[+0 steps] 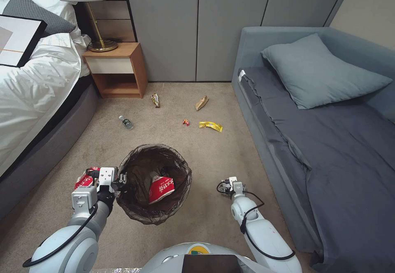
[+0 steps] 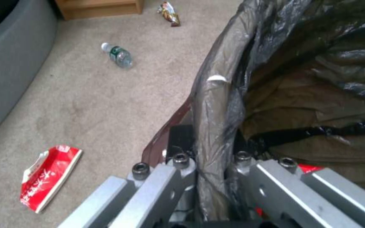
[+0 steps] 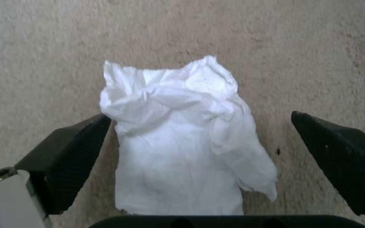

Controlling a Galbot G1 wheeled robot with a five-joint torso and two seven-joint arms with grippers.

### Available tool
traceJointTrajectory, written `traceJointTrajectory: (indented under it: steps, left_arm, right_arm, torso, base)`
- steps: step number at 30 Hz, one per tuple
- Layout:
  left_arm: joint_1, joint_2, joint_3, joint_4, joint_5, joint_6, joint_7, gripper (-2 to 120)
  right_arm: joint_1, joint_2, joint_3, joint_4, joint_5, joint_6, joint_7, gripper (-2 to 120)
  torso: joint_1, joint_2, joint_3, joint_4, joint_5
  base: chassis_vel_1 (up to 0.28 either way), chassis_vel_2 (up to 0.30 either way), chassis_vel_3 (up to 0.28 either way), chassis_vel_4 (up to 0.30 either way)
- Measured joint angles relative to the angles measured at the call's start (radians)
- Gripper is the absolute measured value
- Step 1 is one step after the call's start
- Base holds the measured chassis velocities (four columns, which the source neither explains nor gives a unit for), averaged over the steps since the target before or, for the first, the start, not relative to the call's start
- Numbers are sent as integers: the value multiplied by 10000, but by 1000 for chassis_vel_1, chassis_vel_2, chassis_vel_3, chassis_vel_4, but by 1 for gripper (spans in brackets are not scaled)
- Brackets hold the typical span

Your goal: Pick up the trash bin, then pick up the garbage from the floor and place it into the trash bin.

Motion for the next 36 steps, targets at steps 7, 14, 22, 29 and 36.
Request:
traceJointTrajectory:
  steps: [7,14,22,29,36]
  left_arm:
    - [-11,-26,12,0,0,0,6,2]
    - [-14,-28,12,0,0,0,8,2]
    - [-32,-31,12,0,0,0,12,2]
    - [-46,-28,6,0,0,0,12,2]
    - [-111,6,0,0,-19,2,12,2]
  right_arm:
    - [4,29,71,-157,-74,76,-32,100]
    - [5,20,84,-157,-65,159,-58,85]
    - [-24,12,66,-108,-64,228,-136,55]
    - [-29,35,84,-163,-132,315,-202,33]
    - [-42,6,115,-93,-204,339,-177,3]
  torso:
    - [0,0,0,0,0]
    - [0,0,0,0,1]
    - [0,0,-1,1,1]
    - [0,0,-1,3,4]
    - [0,0,0,-4,-3]
  base:
    - [0,0,0,0]
    - [0,0,0,0]
    - [0,0,0,0]
    - [0,0,0,0]
    - [0,0,0,0]
